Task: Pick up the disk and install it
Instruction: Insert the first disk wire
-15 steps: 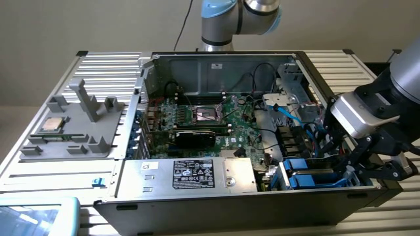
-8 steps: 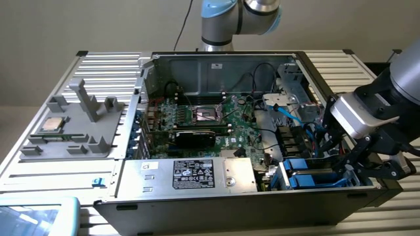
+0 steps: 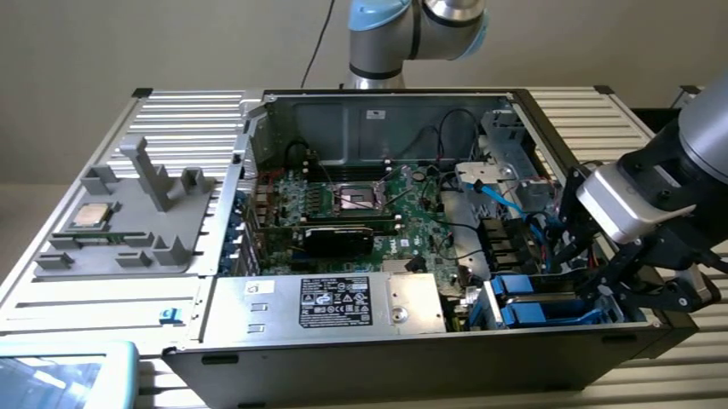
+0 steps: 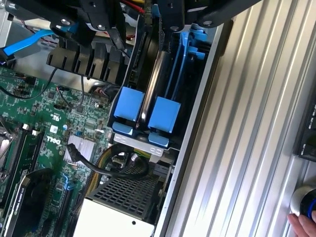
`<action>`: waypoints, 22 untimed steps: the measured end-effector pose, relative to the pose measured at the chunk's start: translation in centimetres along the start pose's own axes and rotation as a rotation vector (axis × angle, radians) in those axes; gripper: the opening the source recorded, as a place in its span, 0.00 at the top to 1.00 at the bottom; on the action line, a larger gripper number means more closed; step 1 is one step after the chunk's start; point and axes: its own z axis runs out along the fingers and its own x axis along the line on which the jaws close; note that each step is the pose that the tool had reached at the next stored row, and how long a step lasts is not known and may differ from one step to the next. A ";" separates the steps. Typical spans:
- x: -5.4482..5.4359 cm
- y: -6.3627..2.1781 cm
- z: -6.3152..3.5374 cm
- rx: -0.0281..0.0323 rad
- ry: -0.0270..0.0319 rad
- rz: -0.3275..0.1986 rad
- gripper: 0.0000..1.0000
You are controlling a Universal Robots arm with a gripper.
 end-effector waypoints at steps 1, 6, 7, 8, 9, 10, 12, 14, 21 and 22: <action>0.0 -0.04 0.03 -0.0008 -0.0010 -0.001 0.60; 0.1 -0.16 0.13 -0.0057 -0.0043 -0.006 0.60; 0.1 -0.17 0.13 -0.0069 -0.0048 -0.007 0.60; 0.1 -0.18 0.15 -0.0082 -0.0054 -0.007 0.60; 0.1 -0.19 0.16 -0.0097 -0.0063 -0.008 0.60; 0.1 -0.19 0.16 -0.0110 -0.0068 -0.008 0.60; 0.1 -0.20 0.18 -0.0131 -0.0079 -0.009 0.69; 0.1 -0.20 0.18 -0.0149 -0.0088 -0.010 0.81; 0.1 -0.22 0.18 -0.0183 -0.0100 -0.012 0.83; 0.1 -0.22 0.18 -0.0183 -0.0099 -0.012 0.83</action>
